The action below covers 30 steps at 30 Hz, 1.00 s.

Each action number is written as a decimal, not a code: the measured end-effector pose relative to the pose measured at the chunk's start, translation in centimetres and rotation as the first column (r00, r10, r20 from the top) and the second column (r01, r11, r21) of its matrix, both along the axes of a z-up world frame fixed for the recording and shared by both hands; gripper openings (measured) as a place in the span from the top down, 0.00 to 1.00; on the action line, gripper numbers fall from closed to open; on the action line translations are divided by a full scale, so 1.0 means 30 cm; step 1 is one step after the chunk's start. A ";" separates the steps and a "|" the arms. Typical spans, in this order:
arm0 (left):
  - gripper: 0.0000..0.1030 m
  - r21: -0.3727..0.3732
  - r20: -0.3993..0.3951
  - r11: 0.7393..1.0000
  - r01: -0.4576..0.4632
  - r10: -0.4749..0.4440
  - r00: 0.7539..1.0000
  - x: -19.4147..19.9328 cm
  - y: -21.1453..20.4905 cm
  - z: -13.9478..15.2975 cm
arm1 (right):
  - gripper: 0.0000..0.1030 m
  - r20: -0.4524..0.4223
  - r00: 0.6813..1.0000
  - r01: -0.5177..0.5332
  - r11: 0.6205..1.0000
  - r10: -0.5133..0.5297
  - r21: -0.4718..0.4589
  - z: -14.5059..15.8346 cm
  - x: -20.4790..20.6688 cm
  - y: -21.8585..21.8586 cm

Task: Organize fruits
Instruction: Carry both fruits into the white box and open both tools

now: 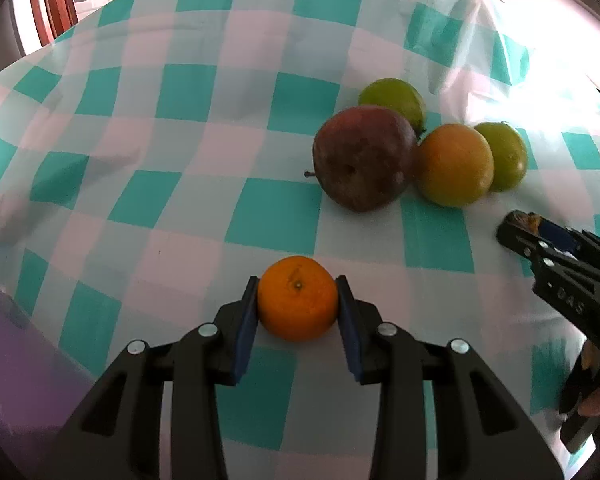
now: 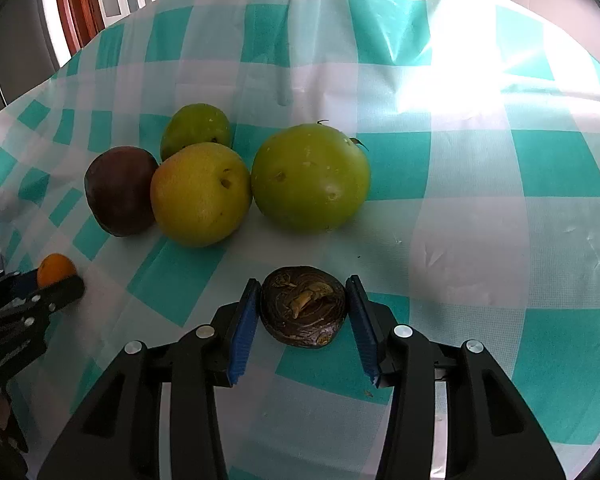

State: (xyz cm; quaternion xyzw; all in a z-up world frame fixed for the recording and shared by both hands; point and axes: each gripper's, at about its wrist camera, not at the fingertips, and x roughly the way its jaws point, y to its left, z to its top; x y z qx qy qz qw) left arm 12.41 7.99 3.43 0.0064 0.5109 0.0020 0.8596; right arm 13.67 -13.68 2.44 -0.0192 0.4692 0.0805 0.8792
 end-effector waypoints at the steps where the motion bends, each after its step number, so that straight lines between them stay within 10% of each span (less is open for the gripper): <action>1: 0.64 -0.002 -0.002 1.000 0.003 -0.003 1.000 -0.009 -0.001 0.000 | 0.56 0.000 1.000 0.000 1.000 0.000 -0.001 0.000 0.000 0.000; 16: 0.64 -0.012 -0.005 0.996 0.085 -0.085 0.996 -0.225 -0.052 0.064 | 0.58 -0.002 1.000 -0.008 1.000 0.008 -0.024 0.005 -0.021 0.017; 30: 0.64 0.006 -0.036 0.986 0.168 -0.167 0.985 -0.503 -0.080 0.140 | 0.58 -0.039 0.999 -0.010 0.998 0.013 0.070 0.067 -0.383 0.095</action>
